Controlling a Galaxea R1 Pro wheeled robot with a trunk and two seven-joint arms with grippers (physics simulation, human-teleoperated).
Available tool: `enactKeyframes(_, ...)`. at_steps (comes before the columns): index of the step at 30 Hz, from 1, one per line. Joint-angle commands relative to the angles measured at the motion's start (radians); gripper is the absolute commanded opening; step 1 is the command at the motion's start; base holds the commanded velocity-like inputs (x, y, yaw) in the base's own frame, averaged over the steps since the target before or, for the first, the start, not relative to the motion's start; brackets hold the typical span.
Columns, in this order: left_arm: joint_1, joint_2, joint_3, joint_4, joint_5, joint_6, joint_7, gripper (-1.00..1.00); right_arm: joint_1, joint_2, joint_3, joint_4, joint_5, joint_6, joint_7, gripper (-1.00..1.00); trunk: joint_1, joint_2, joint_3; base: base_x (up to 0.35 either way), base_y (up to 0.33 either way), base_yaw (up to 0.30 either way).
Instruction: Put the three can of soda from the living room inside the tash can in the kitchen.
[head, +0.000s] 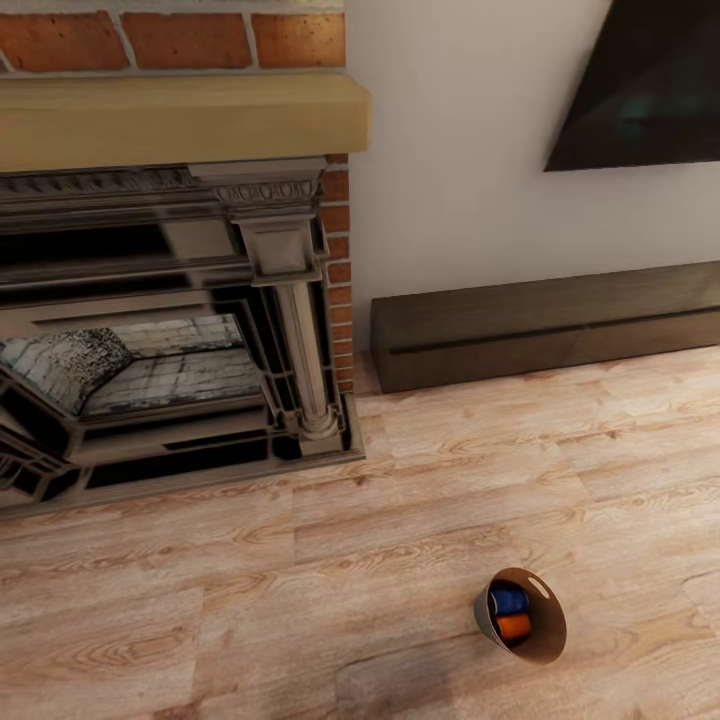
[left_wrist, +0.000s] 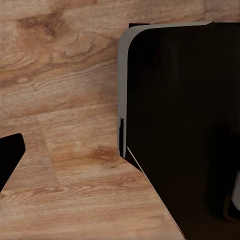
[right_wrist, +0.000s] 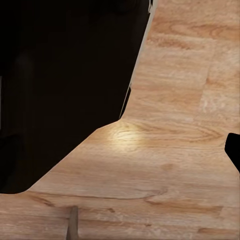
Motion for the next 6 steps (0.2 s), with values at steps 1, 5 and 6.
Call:
enactKeyframes(1, 0.0, 0.0, 0.0, 0.0, 0.0, 0.0, 0.0, 1.0, 0.0, 0.0, 0.0, 0.0, 0.0, 0.0, 0.0, 1.0, 0.0, 0.0, 0.0, 0.0, 0.0, 0.0)
enactKeyframes(5, 0.0, 0.0, 0.0, 0.0, 0.0, 0.0, 0.0, 1.0, 0.0, 0.0, 0.0, 0.0, 0.0, 0.0, 0.0, 1.0, 0.0, 0.0, 0.0, 0.0, 0.0, 0.0)
enactKeyframes(6, 0.0, 0.0, 0.0, 0.0, 0.001, 0.0, 0.0, 1.0, 0.0, 0.0, 0.0, 0.0, 0.0, 0.0, 0.0, 1.0, 0.0, 0.0, 0.0, 0.0, 0.0, 0.0)
